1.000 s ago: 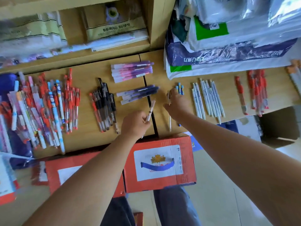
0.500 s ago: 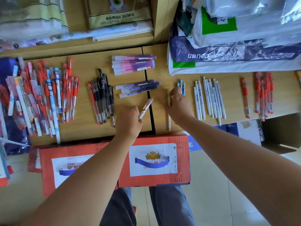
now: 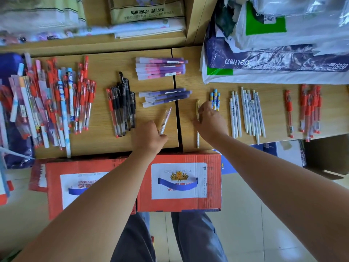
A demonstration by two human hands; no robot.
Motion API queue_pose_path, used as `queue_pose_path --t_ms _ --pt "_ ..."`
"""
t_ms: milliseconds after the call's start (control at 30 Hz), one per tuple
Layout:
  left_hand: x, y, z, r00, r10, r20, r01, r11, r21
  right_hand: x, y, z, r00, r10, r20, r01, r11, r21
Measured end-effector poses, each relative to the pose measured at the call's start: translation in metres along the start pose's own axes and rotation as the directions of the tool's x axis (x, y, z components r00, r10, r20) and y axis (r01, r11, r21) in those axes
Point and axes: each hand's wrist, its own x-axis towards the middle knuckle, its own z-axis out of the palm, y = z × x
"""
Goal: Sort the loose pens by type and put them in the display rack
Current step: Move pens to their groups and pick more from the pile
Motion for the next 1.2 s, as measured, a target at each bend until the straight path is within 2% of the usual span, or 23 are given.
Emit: queue_pose_path --t_ms 300,500,900,1033,1200 --pt "0.006 0.005 0.000 0.989 -0.140 0.050 0.147 0.975 -0.168 0.004 -0.007 0.001 1.000 -0.015 -0.005 0.015 1.000 0.009" --pt "0.016 0.004 -0.003 0.988 -0.155 0.029 0.157 0.968 -0.194 0.010 -0.008 0.004 1.000 -0.019 0.002 0.019 1.000 -0.003" --pt "0.007 -0.002 -0.004 0.997 -0.077 0.004 0.076 0.980 -0.182 0.009 -0.006 -0.002 0.997 -0.069 -0.019 0.068 0.997 -0.032" --pt "-0.002 -0.014 -0.015 0.998 -0.054 -0.014 0.050 0.976 -0.211 0.003 -0.020 -0.004 0.989 -0.145 -0.014 0.145 0.988 0.053" --pt "-0.012 -0.044 -0.042 0.991 -0.014 -0.137 -0.017 0.975 -0.221 -0.009 -0.066 0.004 0.962 -0.266 0.059 0.254 0.954 0.162"
